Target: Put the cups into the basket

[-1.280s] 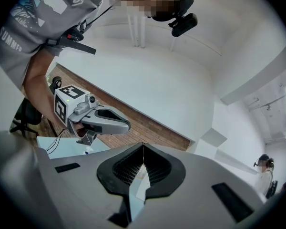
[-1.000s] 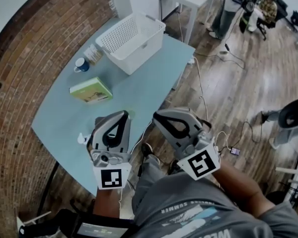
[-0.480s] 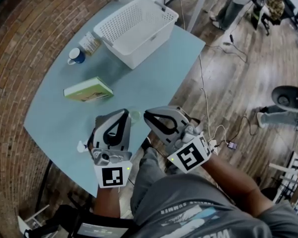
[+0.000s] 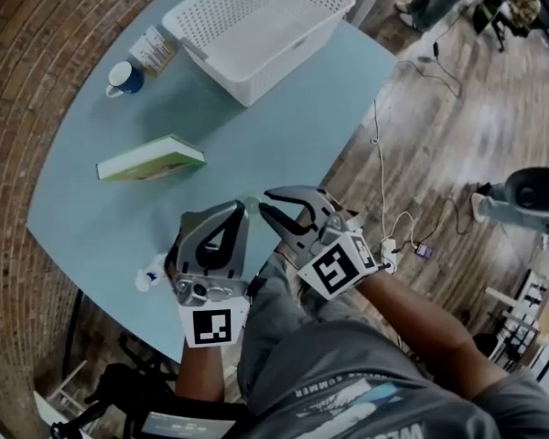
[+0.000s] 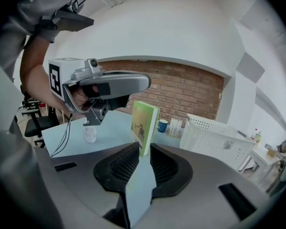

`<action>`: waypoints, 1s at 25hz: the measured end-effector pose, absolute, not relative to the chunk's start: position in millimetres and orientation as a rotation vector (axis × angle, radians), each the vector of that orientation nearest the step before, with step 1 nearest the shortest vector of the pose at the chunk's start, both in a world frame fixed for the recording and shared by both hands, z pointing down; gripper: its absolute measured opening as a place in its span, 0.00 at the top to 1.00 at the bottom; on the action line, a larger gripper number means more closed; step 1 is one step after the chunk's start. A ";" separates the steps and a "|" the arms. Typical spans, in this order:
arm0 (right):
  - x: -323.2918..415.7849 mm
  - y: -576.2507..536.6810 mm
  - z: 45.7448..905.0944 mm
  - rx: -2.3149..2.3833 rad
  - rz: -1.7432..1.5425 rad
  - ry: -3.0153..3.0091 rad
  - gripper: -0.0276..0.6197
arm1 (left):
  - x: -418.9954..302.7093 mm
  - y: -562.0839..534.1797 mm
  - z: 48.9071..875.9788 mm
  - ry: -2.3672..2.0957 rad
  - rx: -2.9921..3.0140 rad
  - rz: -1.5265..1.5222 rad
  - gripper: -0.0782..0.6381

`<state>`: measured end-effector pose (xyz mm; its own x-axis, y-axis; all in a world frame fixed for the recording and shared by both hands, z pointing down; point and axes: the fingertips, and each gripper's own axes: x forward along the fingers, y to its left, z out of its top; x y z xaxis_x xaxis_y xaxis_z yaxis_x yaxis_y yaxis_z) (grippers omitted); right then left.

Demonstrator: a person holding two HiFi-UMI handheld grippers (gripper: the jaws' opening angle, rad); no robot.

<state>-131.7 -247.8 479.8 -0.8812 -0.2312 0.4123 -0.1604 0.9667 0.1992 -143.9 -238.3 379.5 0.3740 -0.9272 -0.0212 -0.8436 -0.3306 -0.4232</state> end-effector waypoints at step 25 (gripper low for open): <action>-149.7 -266.9 597.9 0.296 -0.056 -2.369 0.86 | -164.3 -255.7 413.4 1.581 -2.342 -0.263 0.89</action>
